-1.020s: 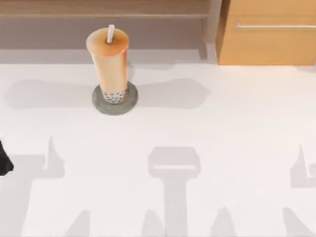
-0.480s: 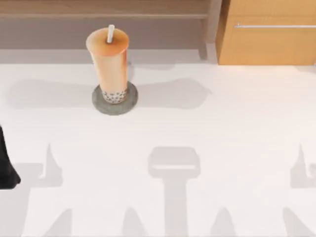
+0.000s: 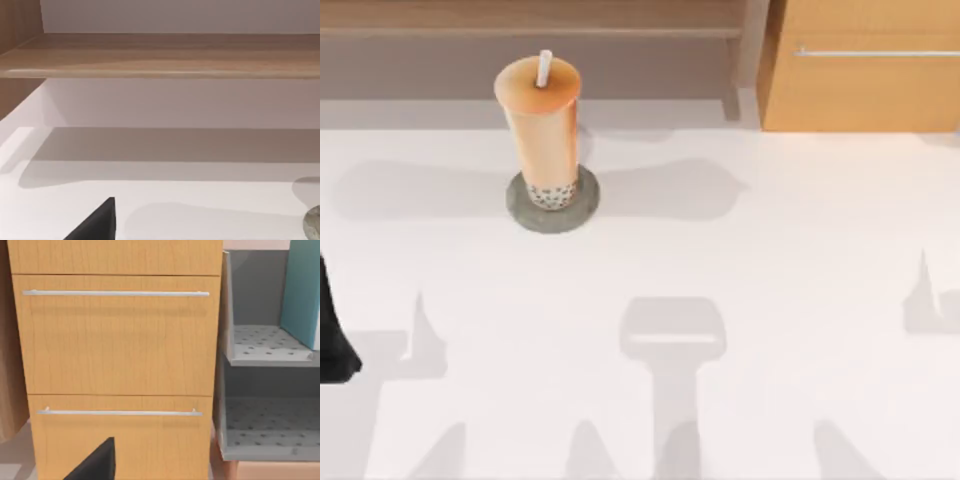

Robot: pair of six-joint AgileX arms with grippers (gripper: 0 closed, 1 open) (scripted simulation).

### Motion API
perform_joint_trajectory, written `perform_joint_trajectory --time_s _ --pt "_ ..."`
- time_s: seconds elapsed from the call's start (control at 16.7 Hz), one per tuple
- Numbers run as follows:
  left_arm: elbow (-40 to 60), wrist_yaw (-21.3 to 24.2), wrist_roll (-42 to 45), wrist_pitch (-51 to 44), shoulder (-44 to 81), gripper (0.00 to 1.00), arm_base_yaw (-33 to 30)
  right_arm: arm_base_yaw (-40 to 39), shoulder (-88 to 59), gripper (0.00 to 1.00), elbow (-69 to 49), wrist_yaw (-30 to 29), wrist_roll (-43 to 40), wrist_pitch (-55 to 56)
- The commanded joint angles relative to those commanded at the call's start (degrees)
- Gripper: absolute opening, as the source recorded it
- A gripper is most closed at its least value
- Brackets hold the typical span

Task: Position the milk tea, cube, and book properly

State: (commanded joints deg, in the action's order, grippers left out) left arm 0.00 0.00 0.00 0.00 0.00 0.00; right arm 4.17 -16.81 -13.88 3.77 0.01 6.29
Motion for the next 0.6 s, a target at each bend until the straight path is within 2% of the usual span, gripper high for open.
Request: perform_joint_trajectory --time_s 0.6 --pt "0.0 0.0 0.0 0.0 0.0 1.0 0.0 11.43 -58.44 1.0 -37.34 10.77 -0.36 16.19"
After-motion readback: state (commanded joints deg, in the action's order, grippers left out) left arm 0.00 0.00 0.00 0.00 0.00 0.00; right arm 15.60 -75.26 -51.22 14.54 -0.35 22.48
